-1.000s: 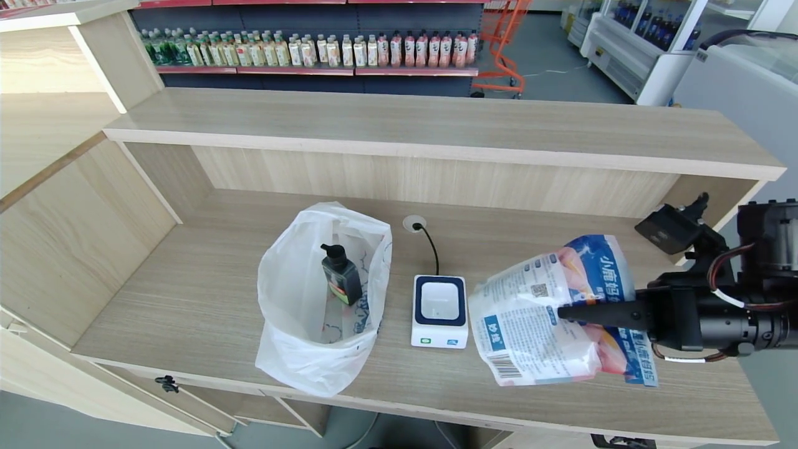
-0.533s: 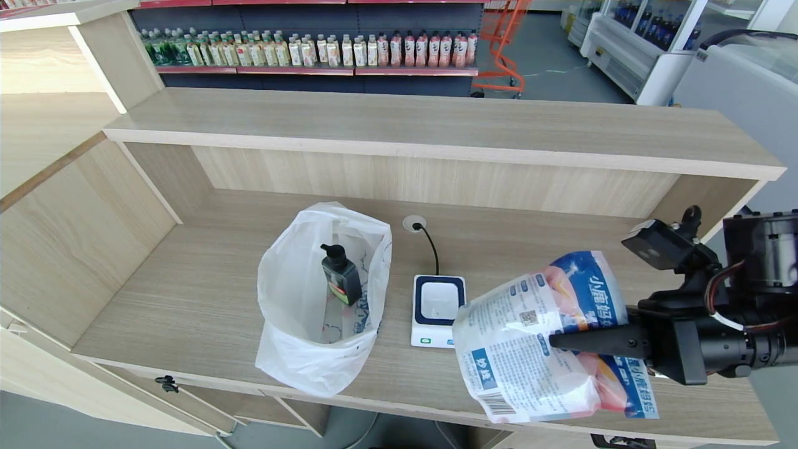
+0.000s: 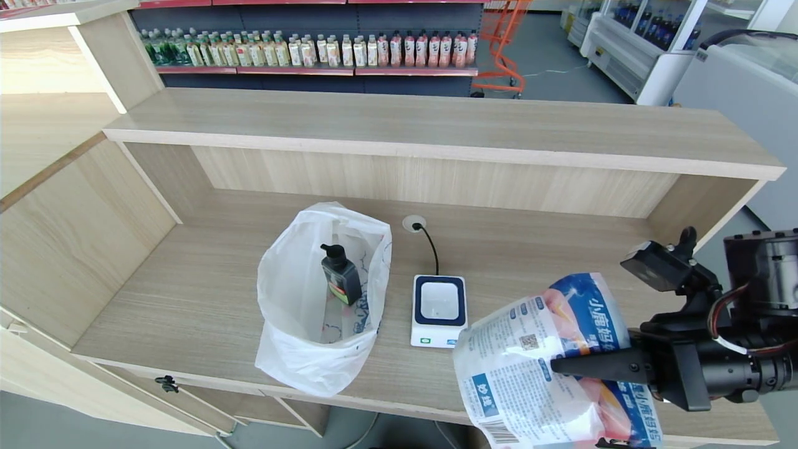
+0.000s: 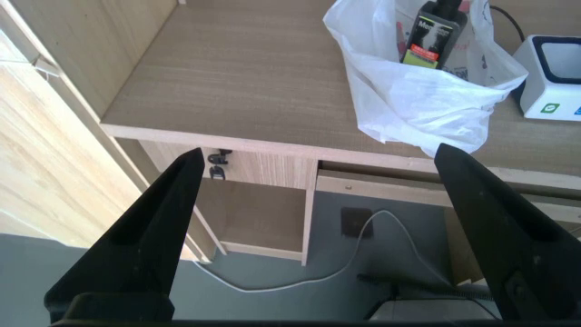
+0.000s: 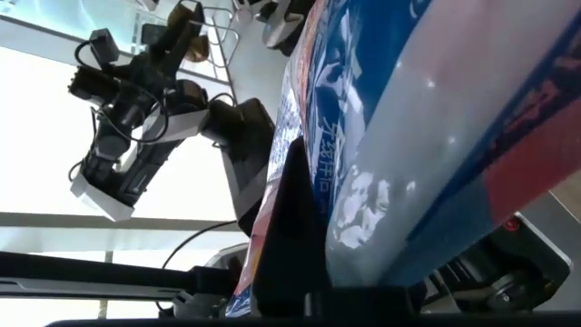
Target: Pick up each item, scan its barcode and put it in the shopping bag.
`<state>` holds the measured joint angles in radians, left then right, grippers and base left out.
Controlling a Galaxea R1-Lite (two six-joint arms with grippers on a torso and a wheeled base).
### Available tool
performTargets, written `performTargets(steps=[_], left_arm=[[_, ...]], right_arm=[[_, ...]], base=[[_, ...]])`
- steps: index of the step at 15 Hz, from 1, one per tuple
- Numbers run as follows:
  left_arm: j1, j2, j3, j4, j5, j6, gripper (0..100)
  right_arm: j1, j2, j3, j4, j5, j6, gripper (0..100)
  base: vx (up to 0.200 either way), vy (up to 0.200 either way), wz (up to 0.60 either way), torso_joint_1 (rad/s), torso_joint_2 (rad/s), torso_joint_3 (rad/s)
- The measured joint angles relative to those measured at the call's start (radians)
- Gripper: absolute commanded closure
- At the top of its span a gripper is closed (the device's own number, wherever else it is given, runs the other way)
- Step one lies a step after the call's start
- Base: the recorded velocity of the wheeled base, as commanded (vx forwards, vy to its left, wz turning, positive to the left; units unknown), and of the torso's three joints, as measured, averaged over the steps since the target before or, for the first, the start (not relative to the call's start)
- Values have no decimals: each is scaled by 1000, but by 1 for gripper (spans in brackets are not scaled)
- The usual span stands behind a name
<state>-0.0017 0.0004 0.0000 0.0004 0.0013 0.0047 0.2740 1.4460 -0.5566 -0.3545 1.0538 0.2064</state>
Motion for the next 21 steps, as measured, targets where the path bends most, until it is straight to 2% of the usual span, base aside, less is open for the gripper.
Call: performTargets(steps=[3,13,21], left_arm=[[0,0,0,0,0,0,0],[0,0,0,0,0,0,0],[0,0,0,0,0,-1,0]], right_arm=[[6,9,39,0,0,-53,100],[6,26,44,24,-1,-48,100],[35,83,-36,-28,0,-39,100]], base=[[0,0,0,0,0,0],[0,0,0,0,0,0],[0,0,0,0,0,0]])
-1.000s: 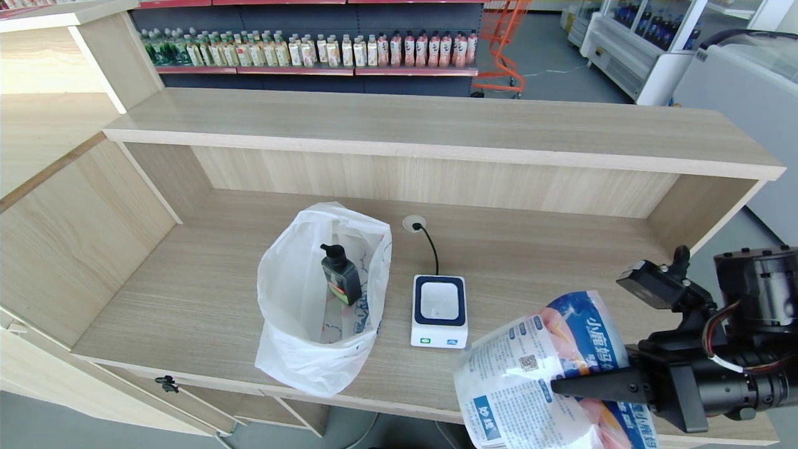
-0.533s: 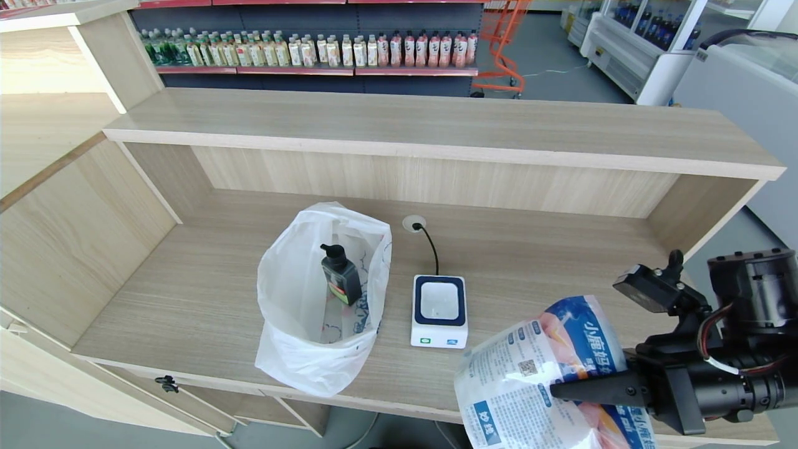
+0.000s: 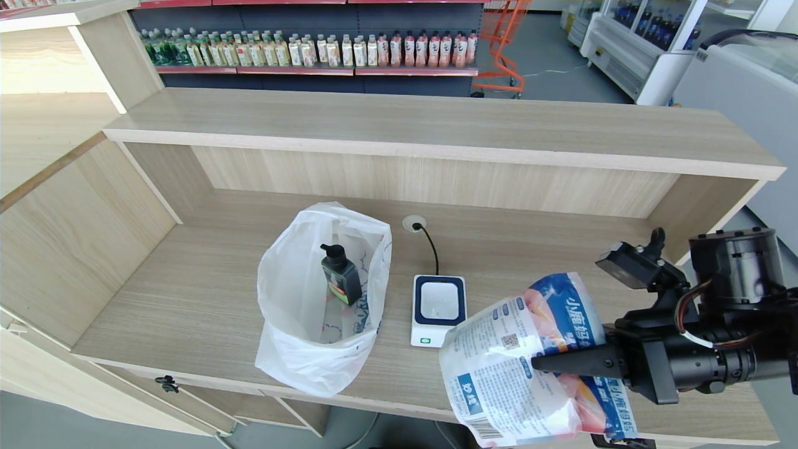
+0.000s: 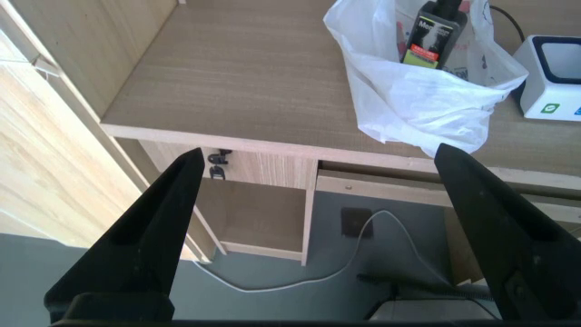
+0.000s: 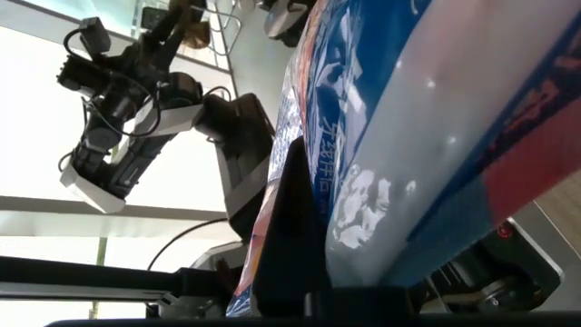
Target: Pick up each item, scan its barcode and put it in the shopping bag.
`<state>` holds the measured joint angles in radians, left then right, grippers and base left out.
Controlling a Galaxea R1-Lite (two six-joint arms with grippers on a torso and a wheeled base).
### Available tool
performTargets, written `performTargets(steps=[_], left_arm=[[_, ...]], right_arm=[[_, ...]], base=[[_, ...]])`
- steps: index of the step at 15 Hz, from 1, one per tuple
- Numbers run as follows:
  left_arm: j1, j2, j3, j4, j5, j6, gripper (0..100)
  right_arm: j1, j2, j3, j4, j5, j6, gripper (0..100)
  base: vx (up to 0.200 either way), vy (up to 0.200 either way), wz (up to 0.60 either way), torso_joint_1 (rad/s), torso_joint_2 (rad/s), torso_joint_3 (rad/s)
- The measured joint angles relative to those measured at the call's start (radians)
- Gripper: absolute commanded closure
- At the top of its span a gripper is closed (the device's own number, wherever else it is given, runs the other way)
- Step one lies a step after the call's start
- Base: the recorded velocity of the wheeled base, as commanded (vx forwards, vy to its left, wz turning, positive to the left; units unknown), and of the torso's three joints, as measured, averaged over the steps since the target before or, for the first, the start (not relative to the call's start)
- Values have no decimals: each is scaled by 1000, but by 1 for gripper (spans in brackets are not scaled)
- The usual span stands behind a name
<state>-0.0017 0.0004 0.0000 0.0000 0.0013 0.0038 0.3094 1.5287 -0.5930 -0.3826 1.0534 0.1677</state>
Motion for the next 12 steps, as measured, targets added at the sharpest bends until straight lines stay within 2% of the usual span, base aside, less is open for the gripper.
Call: performTargets(steps=[12], left_arm=[[0,0,0,0,0,0,0]], right_arm=[[36,78,-65,-24,0,-3,100]], base=[[0,0,0,0,0,0]])
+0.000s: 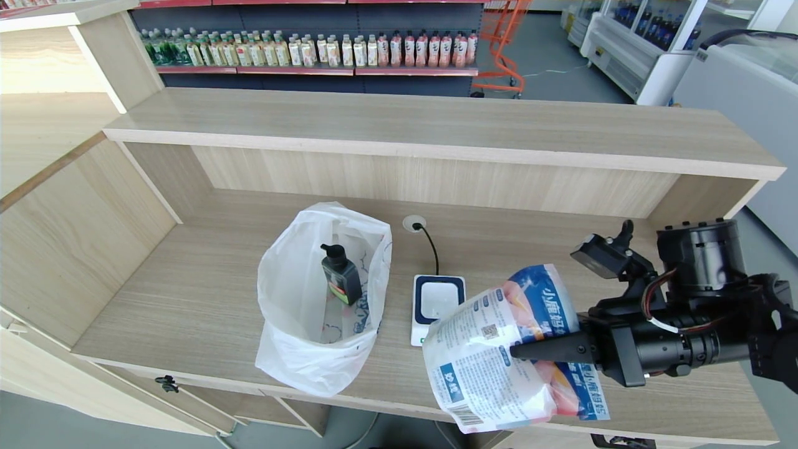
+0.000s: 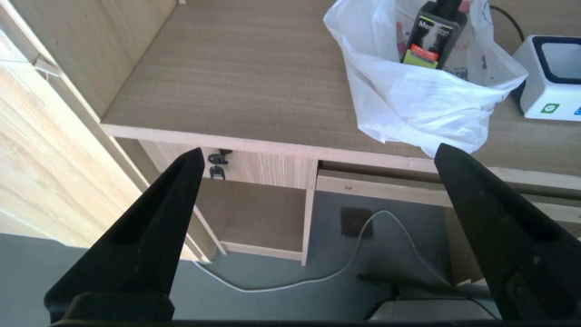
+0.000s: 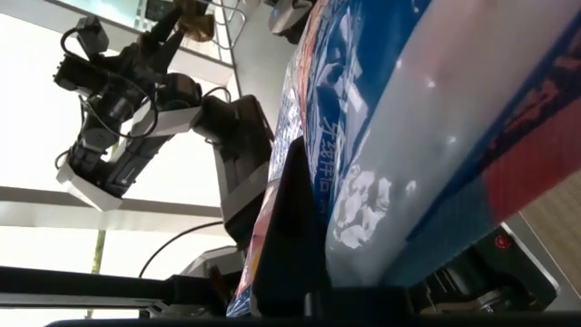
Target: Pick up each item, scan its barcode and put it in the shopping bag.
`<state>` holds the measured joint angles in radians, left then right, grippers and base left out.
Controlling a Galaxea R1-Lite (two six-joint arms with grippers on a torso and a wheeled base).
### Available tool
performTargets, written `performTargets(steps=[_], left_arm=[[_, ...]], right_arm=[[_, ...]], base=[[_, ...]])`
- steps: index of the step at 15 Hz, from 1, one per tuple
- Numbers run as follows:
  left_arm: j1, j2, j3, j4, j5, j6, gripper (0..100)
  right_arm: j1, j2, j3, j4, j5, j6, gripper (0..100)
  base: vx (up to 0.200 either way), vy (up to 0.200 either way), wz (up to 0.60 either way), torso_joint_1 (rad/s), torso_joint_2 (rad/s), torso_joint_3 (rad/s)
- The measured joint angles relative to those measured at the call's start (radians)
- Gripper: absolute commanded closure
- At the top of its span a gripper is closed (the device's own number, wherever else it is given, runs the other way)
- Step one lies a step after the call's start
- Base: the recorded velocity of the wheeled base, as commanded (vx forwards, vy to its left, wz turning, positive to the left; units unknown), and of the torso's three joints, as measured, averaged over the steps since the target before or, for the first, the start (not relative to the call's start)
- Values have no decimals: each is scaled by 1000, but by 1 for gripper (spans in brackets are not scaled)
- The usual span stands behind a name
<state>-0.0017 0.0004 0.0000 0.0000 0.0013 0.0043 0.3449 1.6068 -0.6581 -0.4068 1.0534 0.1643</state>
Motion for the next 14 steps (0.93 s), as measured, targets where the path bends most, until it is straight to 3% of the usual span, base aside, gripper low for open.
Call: performTargets(steps=[6,10,14], left_arm=[[0,0,0,0,0,0,0],[0,0,0,0,0,0,0],[0,0,0,0,0,0,0]], right_arm=[[-4,-11,-5,-51,-18,-24,100],[-37,-18,0,-105,-361,-267,100],[-41,-37,-26,-176,-542,-602,100]], base=[[0,0,0,0,0,0],[0,0,0,0,0,0],[0,0,0,0,0,0]])
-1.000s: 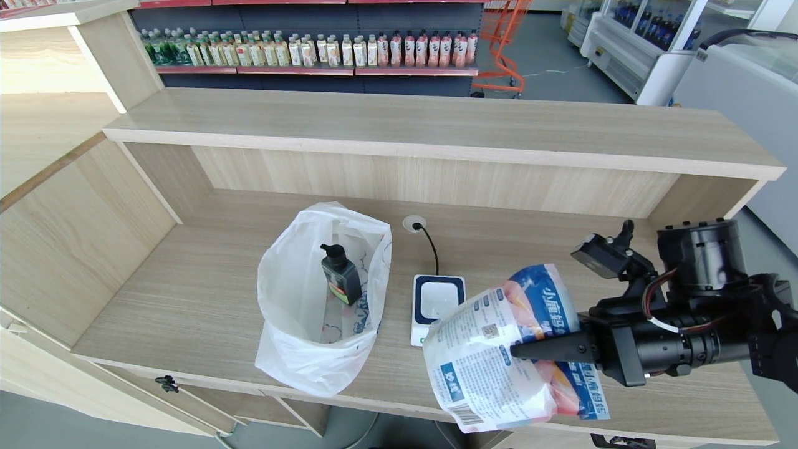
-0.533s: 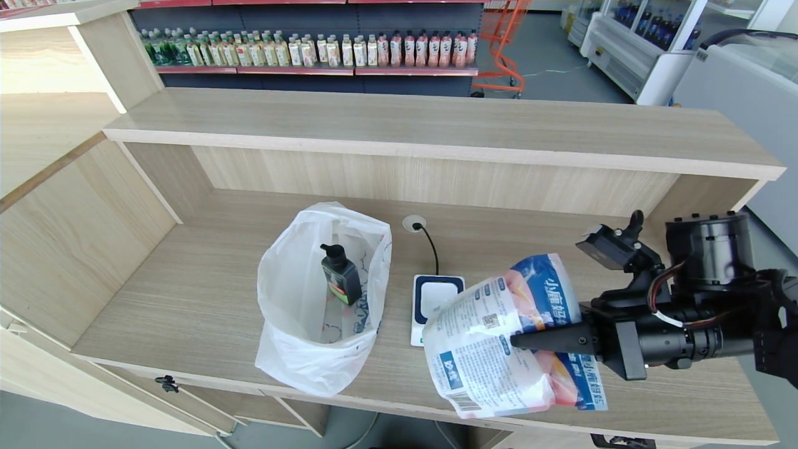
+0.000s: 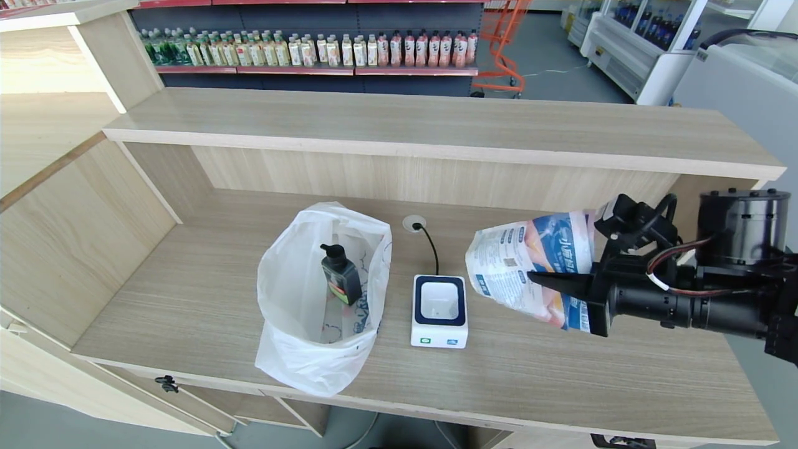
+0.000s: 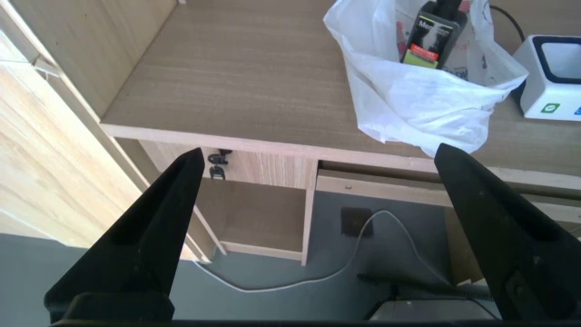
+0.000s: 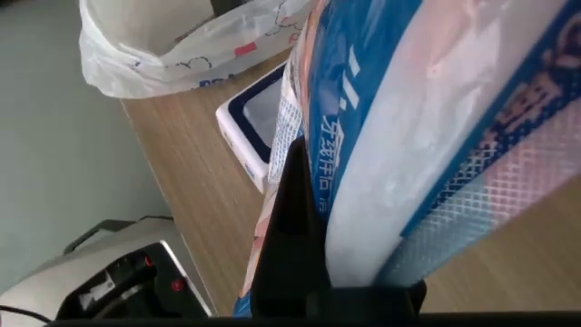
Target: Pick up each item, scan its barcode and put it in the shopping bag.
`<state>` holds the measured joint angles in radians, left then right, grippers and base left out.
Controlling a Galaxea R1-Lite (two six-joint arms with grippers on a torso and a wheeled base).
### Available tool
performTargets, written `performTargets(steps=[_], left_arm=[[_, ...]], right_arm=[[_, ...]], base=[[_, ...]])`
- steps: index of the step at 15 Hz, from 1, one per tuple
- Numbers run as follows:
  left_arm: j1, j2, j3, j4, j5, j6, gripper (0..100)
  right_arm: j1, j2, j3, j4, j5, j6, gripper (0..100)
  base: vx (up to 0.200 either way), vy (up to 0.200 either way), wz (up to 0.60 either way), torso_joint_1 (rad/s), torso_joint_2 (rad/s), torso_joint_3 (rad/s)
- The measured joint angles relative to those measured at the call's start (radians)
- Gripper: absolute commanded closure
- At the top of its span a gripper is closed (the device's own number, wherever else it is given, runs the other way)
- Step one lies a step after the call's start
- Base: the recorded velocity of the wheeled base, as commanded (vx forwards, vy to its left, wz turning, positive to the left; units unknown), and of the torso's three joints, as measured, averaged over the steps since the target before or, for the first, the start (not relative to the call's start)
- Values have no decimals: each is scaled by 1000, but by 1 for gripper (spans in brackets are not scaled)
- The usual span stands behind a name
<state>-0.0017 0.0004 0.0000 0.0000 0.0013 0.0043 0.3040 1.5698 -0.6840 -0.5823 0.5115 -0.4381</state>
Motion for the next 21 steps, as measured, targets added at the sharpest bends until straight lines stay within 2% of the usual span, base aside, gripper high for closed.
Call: performTargets(steps=[2,6,9,21], left_arm=[[0,0,0,0,0,0,0],[0,0,0,0,0,1,0],[0,0,0,0,-1,3,0],[0,0,0,0,-1,1,0]], right_arm=[[-12,-13,4,-2,-17,-90,100],[-91,-21,29,-7,-26,-231,100],[-103,-25,34,-7,-23,-235,100],[-93,-30,24,-4,39,-117,100]], base=[[0,0,0,0,0,0],[0,0,0,0,0,0],[0,0,0,0,0,0],[0,200,0,1,5,1]])
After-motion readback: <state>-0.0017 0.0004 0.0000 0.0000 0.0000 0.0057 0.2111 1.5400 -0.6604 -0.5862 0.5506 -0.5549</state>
